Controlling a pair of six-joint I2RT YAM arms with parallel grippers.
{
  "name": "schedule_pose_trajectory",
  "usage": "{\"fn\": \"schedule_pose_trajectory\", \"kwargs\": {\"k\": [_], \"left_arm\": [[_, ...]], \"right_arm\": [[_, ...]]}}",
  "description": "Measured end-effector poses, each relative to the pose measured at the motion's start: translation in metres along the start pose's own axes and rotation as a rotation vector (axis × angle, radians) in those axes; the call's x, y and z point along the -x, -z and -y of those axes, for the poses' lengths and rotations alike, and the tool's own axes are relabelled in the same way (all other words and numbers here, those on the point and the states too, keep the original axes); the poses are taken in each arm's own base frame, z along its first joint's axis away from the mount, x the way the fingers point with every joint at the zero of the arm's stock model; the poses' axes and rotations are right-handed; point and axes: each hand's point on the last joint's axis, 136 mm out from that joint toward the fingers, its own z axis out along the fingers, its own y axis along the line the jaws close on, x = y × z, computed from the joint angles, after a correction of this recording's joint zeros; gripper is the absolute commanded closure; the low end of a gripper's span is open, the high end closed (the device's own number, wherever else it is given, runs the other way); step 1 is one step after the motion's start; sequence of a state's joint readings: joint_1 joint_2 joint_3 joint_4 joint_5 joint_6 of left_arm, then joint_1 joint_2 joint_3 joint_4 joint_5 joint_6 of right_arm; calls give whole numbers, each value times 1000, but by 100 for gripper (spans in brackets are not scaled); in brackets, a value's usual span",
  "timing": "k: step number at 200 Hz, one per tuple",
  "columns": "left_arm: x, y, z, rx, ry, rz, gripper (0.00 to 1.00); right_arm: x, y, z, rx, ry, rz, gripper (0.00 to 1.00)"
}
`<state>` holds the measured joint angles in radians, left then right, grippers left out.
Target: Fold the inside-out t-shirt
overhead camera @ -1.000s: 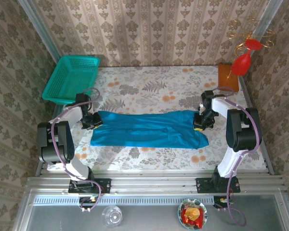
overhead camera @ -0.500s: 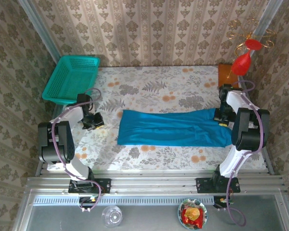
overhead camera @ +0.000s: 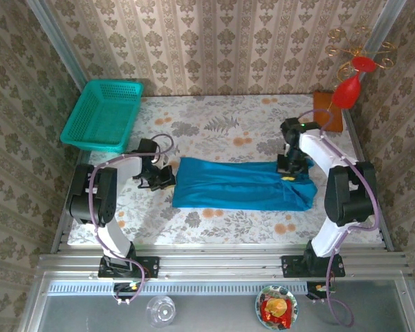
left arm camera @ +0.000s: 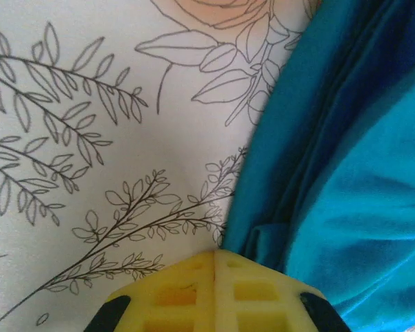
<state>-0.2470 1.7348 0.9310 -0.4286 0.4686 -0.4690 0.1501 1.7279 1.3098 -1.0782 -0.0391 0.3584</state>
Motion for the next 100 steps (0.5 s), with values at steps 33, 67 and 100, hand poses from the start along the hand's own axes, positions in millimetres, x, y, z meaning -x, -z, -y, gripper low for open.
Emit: {"fn": "schedule_pose_trajectory", "kwargs": {"k": [33, 67, 100], "left_arm": [[2, -2, 3, -12, 3, 4, 97], [2, -2, 4, -16, 8, 5, 100], [2, -4, 7, -31, 9, 8, 100]], "right_arm": [[-11, 14, -67, 128, 61, -4, 100], [-20, 20, -131, 216, 131, -21, 100], [-30, 16, -182, 267, 188, -58, 100]]}}
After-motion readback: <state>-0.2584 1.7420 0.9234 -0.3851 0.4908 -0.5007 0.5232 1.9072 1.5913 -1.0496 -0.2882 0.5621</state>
